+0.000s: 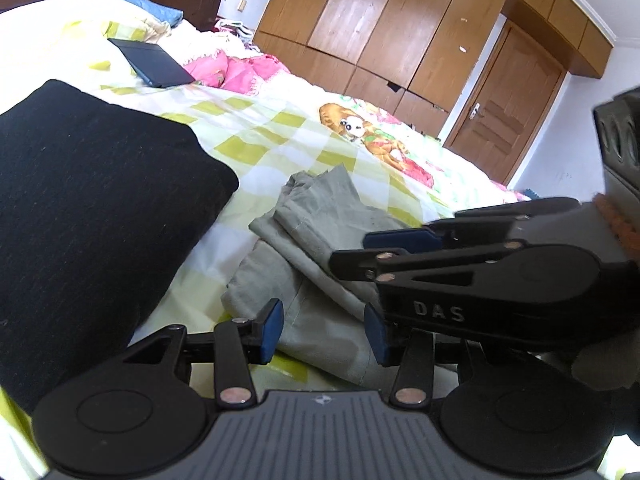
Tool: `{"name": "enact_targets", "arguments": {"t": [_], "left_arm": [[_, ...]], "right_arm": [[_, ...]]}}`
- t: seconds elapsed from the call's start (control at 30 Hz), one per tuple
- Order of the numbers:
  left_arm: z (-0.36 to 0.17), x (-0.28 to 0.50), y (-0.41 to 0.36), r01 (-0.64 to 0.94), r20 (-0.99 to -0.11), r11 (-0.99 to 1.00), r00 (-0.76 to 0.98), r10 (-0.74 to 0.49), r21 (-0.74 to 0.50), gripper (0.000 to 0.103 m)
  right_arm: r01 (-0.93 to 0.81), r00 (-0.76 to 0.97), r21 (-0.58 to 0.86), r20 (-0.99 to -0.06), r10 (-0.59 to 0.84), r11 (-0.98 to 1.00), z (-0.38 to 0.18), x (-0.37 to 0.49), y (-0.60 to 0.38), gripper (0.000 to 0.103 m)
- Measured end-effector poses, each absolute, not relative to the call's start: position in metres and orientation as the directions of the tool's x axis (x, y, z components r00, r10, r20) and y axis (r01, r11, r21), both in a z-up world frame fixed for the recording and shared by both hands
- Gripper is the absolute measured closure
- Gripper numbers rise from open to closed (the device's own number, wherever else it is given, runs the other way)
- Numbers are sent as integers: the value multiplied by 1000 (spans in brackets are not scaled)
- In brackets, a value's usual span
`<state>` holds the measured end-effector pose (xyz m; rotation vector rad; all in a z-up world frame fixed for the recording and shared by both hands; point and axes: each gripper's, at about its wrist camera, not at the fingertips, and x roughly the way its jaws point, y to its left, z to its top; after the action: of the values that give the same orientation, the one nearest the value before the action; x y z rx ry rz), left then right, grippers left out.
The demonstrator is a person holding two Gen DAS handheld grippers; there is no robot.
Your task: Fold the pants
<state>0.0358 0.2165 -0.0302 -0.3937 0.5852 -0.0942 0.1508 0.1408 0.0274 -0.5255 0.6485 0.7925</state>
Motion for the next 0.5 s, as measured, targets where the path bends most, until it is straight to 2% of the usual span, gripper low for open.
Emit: {"name": "enact_targets", "arguments": {"t": [0.07, 0.1, 0.23, 0.27, 0.3, 0.37, 0.5], "left_arm": [[-30, 34, 217, -27, -534, 925, 823, -195, -379, 45], [-30, 32, 217, -27, -541, 927, 818, -196, -375, 44], [-33, 32, 221, -64, -566, 924, 805, -175, -378, 40], [-34, 32, 223, -67, -566, 918, 804, -183, -392, 40], [-35, 32, 225, -69, -565, 913, 804, -188, -402, 40], [-36, 31, 227, -73, -562, 908, 804, -191, -413, 40], [-36, 30, 230, -78, -556, 900, 808, -194, -428, 40]], "right_arm": [[-803, 514, -193, -705, 490, 564, 26, 148, 147, 56], [-813, 504, -197, -710, 492, 548, 25, 147, 151, 52], [-824, 504, -236, -723, 473, 516, 15, 149, 166, 56], [-827, 491, -225, -734, 469, 515, 14, 151, 169, 65], [-825, 490, -226, -742, 458, 517, 12, 153, 171, 83], [-814, 486, -212, -758, 434, 541, 12, 160, 170, 99], [-805, 480, -163, -744, 465, 571, 30, 160, 156, 100]]}}
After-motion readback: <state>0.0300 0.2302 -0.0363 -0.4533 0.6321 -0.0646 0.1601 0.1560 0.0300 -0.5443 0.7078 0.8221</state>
